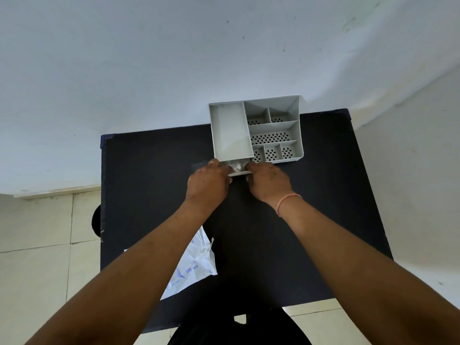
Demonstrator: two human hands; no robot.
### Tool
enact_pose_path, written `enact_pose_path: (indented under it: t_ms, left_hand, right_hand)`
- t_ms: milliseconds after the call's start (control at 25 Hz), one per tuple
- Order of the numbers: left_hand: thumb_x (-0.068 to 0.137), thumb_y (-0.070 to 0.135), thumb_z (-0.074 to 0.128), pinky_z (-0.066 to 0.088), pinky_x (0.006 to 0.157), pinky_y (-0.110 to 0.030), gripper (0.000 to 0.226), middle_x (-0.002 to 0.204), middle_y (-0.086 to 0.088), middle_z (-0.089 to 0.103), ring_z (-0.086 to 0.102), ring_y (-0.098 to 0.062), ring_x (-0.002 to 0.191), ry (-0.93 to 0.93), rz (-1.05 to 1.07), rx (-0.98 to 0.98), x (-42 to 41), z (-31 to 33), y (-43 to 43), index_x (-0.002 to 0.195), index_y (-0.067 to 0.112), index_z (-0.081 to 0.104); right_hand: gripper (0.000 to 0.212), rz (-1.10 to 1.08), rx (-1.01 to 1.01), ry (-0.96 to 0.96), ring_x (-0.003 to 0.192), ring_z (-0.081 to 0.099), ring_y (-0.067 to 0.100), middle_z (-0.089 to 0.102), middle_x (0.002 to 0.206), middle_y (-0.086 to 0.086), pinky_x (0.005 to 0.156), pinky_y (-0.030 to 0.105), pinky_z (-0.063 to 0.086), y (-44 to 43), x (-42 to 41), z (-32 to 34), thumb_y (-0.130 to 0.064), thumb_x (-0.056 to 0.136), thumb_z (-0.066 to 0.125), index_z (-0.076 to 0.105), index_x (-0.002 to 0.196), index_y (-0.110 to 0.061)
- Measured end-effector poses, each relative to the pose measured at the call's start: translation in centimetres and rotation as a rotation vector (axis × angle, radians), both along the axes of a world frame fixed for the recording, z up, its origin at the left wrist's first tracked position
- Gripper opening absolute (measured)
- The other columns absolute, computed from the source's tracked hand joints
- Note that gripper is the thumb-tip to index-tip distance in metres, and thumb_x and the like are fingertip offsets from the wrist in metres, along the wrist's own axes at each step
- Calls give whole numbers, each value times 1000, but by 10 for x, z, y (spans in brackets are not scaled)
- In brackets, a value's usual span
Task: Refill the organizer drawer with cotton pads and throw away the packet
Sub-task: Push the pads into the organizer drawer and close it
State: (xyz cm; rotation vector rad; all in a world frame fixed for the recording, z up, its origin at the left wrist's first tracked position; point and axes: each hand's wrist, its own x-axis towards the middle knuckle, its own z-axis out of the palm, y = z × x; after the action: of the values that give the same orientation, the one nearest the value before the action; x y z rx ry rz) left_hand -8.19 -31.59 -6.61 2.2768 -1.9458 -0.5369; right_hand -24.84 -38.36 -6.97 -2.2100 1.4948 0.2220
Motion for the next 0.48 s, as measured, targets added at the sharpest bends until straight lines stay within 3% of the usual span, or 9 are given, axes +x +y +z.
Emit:
enact_pose_path:
  t_ms: [120,240,320,480]
  left_hand:
    - [93,30,77,61,83,-38,18,102,-2,78,75,-23,90,295,300,-126,4,-2,11,108,23,79]
    - [92,22,80,69,78,-43,13,93,-9,81,79,-25,80,830,879,15,1,1,9,89,18,69]
    - [96,7,76,69,78,-44,13,106,-20,80,79,-27,82,1163,1132,138,0,5,3,88,10,66]
    - [99,-10,63,68,75,-39,17,97,-21,75,77,-27,78,1426,1301,140,4,12,-10,112,2,61]
  right_hand:
    - [31,-222,4,-206,104,70,28,76,111,5,90,38,59,11,-6,8,-29,93,64,68,123,-27]
    - [9,-707,159,-510,87,76,21,78,102,3,82,38,63,20,0,7,-23,91,69,70,100,-20]
    - [2,-1036,462,-723,88,77,21,78,109,9,79,39,63,19,10,10,-17,96,67,68,97,-15]
    - [9,-1244,706,-957,89,74,19,75,104,8,79,37,63,6,25,16,-8,102,61,65,96,-15]
